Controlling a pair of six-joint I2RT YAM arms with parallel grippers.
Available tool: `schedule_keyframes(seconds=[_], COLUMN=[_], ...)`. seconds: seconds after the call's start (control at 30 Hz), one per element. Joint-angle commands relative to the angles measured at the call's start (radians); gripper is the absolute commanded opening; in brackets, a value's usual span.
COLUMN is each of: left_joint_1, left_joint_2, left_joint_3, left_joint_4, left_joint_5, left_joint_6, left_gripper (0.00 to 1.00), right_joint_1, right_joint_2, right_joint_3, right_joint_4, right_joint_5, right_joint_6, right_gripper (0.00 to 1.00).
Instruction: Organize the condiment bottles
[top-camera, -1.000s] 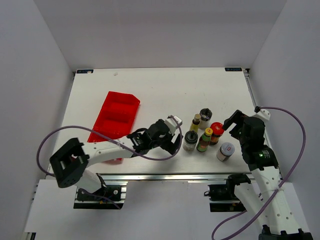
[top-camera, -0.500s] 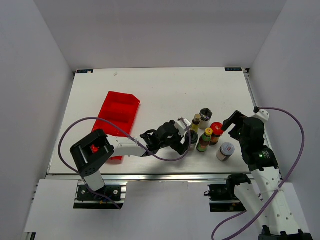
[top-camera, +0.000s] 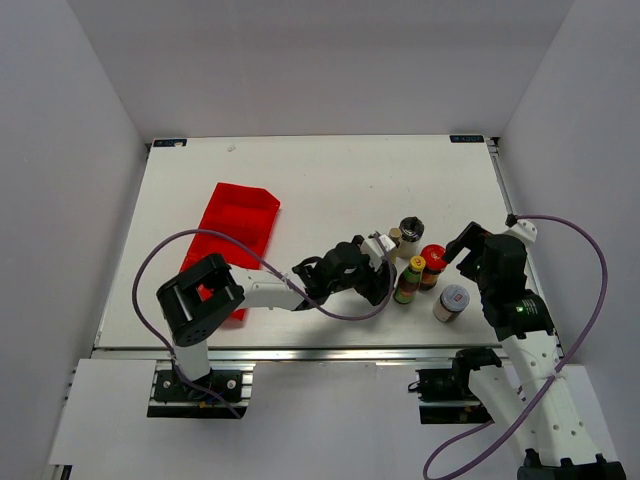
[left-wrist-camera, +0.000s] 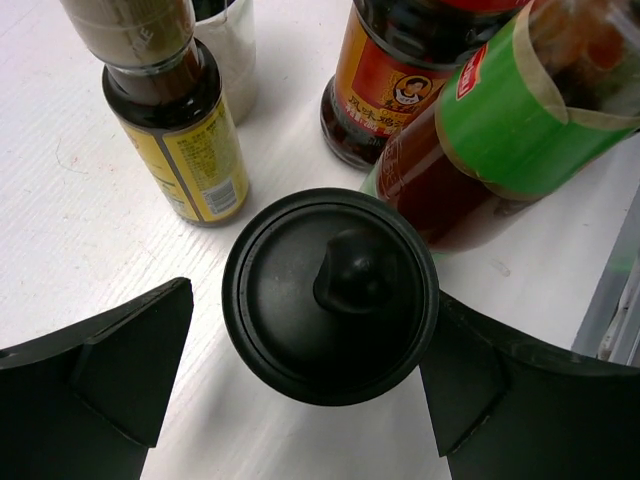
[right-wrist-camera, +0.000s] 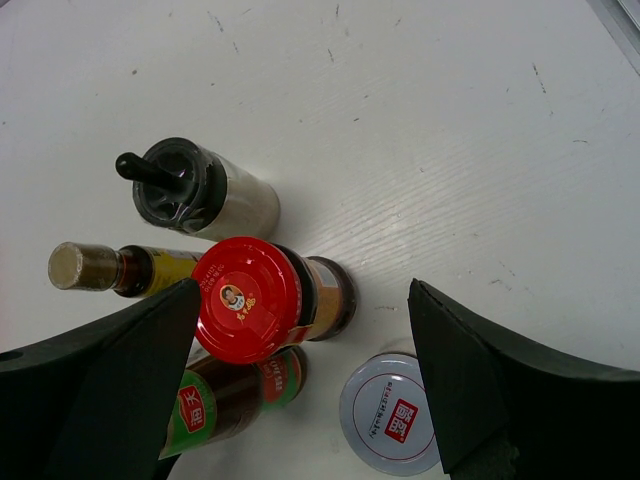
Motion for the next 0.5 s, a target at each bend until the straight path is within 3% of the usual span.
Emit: schedule_keyframes(seconds=[0.0, 0.07, 0.33, 0.47], left_joint_1=[-0.005, -0.007, -0.007, -0.007], left_joint_2=[0.005, 0.012, -0.011, -0.055], left_joint_3=[0.043, 0.049, 0.031, 0.015], left_joint_4=[0.028, 0.031, 0.068, 0.049], left_joint_5=[-0.033, -0.038, -0.038, -0.047], left_joint_6=[0.03, 0.037, 0.036, 0.025], left_gripper=[0.98, 0.97, 0.69, 0.64], right_joint_1=[-0.002, -0.003, -0.003, -0.003], right_joint_2=[-0.003, -0.006, -0.001, -0.001], right_joint_3=[0.005, 0.005, -0.001, -0.001], right_joint_4=[0.019, 0.019, 0.023, 0.025], right_joint_5=[0.016, 0.016, 0.011, 0.008], right_joint_6=[0.005, 0.003, -0.002, -0.003], right_gripper=[0.89, 0.89, 0.89, 0.89])
